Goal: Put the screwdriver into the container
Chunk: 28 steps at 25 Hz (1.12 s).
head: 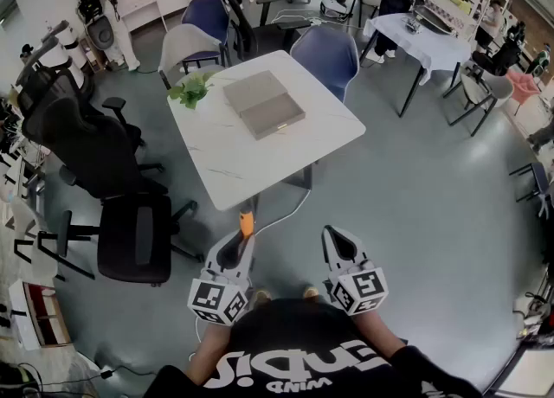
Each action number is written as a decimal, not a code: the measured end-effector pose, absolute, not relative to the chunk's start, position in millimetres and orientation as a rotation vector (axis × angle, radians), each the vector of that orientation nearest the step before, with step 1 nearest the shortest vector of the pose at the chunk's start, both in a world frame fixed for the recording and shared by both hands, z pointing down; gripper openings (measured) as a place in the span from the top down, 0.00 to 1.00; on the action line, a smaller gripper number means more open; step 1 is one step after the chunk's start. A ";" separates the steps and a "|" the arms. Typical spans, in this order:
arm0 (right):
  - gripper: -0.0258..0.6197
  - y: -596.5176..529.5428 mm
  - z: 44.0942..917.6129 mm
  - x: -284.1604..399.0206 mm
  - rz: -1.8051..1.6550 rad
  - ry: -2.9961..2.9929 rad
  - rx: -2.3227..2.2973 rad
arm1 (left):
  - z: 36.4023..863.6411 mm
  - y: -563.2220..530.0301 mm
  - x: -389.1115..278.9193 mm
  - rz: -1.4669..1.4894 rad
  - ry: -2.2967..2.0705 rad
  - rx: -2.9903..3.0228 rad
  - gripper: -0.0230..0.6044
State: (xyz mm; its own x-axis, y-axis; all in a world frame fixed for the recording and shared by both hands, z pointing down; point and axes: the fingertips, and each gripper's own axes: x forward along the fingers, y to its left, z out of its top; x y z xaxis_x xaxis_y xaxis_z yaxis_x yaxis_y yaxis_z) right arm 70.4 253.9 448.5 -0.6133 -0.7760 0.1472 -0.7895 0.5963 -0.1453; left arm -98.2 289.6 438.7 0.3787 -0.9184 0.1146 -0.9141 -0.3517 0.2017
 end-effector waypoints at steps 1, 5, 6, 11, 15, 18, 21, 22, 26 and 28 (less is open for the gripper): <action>0.94 251.9 448.3 68.7 0.299 -2.742 1.348 | 438.9 288.0 -101.2 -0.026 -1.633 2.404 0.83; 0.94 243.4 448.3 61.3 0.290 -2.745 1.363 | 440.7 281.0 -112.1 -0.024 -1.626 2.405 0.83; 0.94 241.3 448.2 59.1 0.292 -2.747 1.372 | 441.1 279.1 -115.1 -0.024 -1.623 2.408 0.83; 0.94 231.1 449.8 45.6 0.290 -2.722 1.442 | 445.2 266.0 -132.6 0.008 -1.582 2.440 0.83; 0.94 227.7 459.8 37.8 0.286 -2.679 1.530 | 454.9 255.5 -147.5 0.032 -1.529 2.484 0.83; 0.94 225.7 464.8 36.9 0.291 -2.649 1.606 | 458.5 247.2 -155.2 0.064 -1.498 2.526 0.83; 0.94 219.7 467.7 36.2 0.295 -2.626 1.636 | 461.3 235.1 -160.7 0.067 -1.471 2.542 0.83; 0.94 216.6 469.1 36.0 0.298 -2.620 1.642 | 463.3 230.1 -162.4 0.068 -1.466 2.542 0.83; 0.94 196.6 472.1 31.3 0.313 -2.612 1.658 | 468.2 205.5 -169.1 0.075 -1.464 2.532 0.83; 0.94 183.4 474.4 29.0 0.320 -2.613 1.654 | 468.4 193.2 -169.8 0.078 -1.468 2.532 0.83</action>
